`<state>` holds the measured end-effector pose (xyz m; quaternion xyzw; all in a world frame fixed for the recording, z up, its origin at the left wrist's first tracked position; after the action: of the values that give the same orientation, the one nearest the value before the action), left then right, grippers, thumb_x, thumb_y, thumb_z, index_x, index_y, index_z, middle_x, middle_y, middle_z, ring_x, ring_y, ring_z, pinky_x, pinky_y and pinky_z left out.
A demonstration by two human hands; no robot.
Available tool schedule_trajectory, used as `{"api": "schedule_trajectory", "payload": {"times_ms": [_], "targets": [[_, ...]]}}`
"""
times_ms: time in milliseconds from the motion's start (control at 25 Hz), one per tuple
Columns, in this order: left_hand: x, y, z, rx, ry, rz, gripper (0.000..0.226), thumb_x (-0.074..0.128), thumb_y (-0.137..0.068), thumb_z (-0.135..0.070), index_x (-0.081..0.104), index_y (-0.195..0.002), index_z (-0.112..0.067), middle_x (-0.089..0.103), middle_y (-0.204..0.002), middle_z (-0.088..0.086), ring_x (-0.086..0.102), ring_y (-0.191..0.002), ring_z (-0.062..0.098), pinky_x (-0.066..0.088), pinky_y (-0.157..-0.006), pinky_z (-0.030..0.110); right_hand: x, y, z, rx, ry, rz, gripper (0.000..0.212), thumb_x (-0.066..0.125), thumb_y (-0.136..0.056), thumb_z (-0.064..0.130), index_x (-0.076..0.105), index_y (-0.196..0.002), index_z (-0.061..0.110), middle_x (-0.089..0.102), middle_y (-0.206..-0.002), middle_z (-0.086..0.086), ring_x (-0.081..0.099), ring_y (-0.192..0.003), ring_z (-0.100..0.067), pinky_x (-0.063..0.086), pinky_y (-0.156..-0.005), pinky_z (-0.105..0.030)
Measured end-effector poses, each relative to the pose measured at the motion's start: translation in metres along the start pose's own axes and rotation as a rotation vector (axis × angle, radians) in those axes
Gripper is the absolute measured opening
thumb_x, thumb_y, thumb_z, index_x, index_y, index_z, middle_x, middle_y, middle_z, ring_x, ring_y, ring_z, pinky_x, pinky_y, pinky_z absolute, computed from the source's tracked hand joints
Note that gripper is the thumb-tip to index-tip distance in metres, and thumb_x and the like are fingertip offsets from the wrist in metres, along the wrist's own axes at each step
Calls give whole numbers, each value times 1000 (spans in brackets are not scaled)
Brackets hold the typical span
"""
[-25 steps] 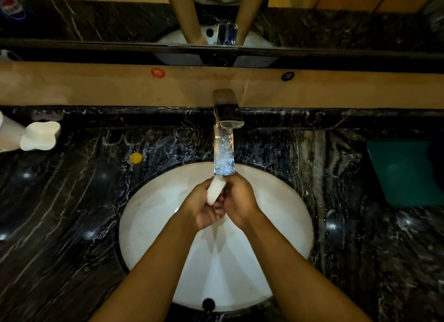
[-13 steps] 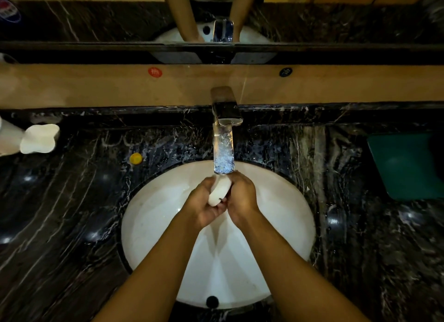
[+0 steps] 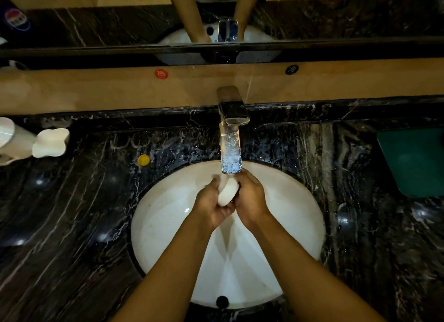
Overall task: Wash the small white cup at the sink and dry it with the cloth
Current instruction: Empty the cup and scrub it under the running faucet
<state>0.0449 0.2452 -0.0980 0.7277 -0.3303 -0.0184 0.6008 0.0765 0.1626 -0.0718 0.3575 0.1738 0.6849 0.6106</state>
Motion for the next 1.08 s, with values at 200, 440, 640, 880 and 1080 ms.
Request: {"api": "schedule_trajectory", "payload": {"times_ms": [200, 440, 640, 880, 1080], "targets": [[-3, 2, 4, 16, 20, -55, 31, 47, -106, -34, 60, -118, -9, 72, -101, 14, 69, -80, 27, 54, -63, 37, 2, -7, -5, -76, 236, -71, 19, 53, -97, 16, 72, -101, 15, 77, -96, -13, 74, -87, -30, 60, -71, -39], [-5, 13, 1, -103, 203, 78, 35, 43, -107, -33, 59, -112, -3, 69, -68, 13, 60, -50, 18, 40, -36, 19, -3, -4, 7, 7, 226, -9, 20, 46, -98, 11, 65, -91, 11, 68, -69, -5, 60, -54, -14, 47, -49, -24], [-4, 6, -4, -88, 110, 78, 34, 38, -102, -13, 70, -109, -2, 75, -87, 17, 71, -71, 25, 50, -47, 24, -5, 3, -17, -168, 448, 89, 39, 64, -91, 39, 60, -128, 25, 62, -120, -6, 66, -109, -20, 57, -94, -41], [-4, 15, -9, -46, -291, 130, 37, 48, -92, -49, 72, -103, -24, 74, -88, 5, 65, -81, 20, 49, -76, 32, -4, -3, -6, -102, 524, 132, 46, 65, -85, 52, 49, -126, 37, 66, -119, 4, 66, -105, -14, 56, -93, -43], [0, 11, 0, 94, -143, 117, 55, 47, -97, -58, 69, -124, -16, 78, -106, 7, 73, -97, 23, 55, -86, 41, -1, -14, -11, -161, 583, -54, 24, 58, -95, 33, 61, -117, 25, 72, -106, -1, 70, -97, -21, 57, -91, -46]]}}
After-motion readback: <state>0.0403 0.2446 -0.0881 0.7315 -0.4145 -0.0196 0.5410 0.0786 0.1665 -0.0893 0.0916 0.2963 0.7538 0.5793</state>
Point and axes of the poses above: each hand's wrist, its own y-axis away from the middle knuckle, its own x-axis out of the palm, z = x × y, the point moved 1 cm from there along -y, towards the middle knuckle
